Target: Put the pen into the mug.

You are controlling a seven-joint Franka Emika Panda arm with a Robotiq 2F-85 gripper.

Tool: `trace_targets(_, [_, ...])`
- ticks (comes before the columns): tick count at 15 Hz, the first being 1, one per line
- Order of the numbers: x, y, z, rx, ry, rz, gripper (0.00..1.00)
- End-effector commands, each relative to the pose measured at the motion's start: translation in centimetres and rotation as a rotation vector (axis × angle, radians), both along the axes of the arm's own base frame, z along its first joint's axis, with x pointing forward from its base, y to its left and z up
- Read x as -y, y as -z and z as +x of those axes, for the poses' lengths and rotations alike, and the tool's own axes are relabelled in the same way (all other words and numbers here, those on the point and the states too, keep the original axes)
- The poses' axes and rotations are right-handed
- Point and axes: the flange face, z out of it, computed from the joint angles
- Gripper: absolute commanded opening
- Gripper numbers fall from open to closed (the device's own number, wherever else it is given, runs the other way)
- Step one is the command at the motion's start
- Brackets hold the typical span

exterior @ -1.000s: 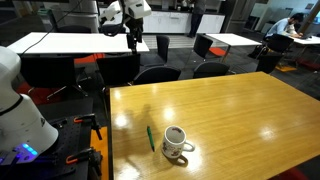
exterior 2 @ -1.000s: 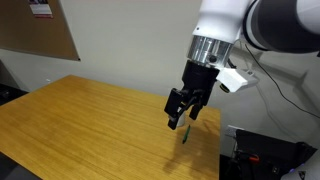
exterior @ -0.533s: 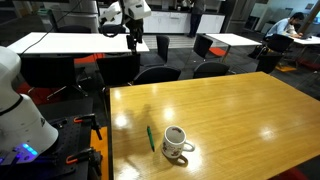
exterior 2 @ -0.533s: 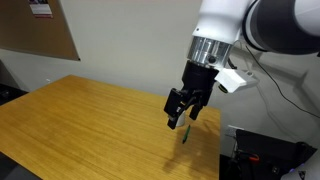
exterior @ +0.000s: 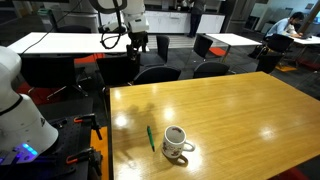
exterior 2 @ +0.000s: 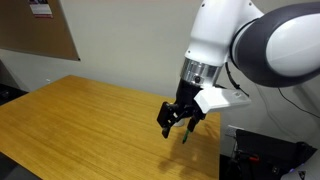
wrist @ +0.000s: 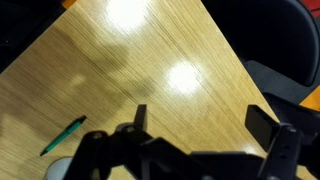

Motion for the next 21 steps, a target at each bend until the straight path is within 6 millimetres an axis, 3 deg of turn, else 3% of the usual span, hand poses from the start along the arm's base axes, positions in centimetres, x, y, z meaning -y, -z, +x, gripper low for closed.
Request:
trace_targets(1, [0.2, 1.8, 0.6, 0.021, 0.147, -0.018, 1.00])
trace_targets(11, [1.6, 5.5, 0.6, -0.049, 0.426, -0.089, 1.00])
trace_targets(21, [6.1, 8.1, -0.5, -0.120, 0.622, -0.053, 1.00])
